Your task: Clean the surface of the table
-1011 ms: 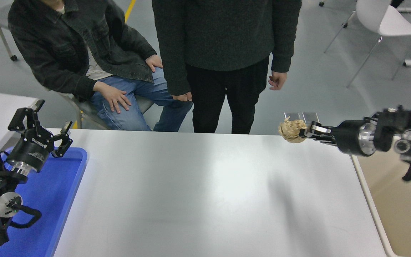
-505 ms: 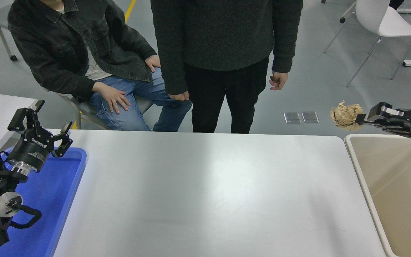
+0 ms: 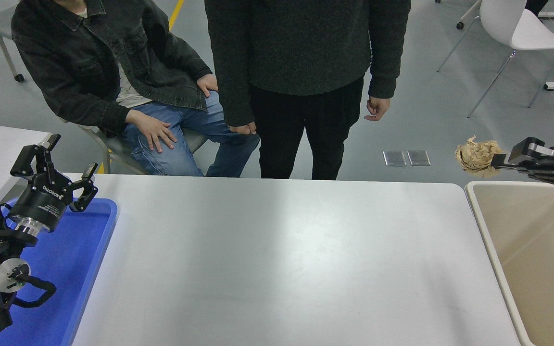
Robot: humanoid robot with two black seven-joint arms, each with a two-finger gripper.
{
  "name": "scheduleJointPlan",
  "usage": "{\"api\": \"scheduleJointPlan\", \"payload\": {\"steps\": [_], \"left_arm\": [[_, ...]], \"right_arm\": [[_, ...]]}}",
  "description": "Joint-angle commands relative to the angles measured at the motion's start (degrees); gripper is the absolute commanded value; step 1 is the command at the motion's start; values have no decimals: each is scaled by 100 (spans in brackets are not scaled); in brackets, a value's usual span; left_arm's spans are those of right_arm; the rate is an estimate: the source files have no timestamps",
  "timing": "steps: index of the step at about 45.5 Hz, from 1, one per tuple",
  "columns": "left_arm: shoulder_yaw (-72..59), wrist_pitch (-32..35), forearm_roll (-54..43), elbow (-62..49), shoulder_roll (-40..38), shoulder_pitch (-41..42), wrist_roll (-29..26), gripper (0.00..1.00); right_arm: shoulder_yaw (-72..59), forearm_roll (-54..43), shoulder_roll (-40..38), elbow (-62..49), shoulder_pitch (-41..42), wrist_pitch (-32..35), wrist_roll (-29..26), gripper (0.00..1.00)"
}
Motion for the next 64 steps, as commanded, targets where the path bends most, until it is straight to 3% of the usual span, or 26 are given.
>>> {"api": "scheduleJointPlan", "payload": {"steps": [1,15,31,47,64], "left_arm": [[-1,0,0,0,0,0,0,100],[-1,0,0,0,0,0,0,100],[-1,0,0,0,0,0,0,100],[8,9,0,0,0,0,0,100],[-1,9,0,0,0,0,0,100]], "right_arm": [[6,-12,-4,-101,-31,-89,-2,0],[-65,6,-4,-743,-189,-659,-2,0],[-30,164,409,-2140,-1270,-1801,7,0],[-3,1253,2034,-4011,-2676,-3243,16,0],[5,1746,3792,-6649,-3722,-3464,7,0]]}}
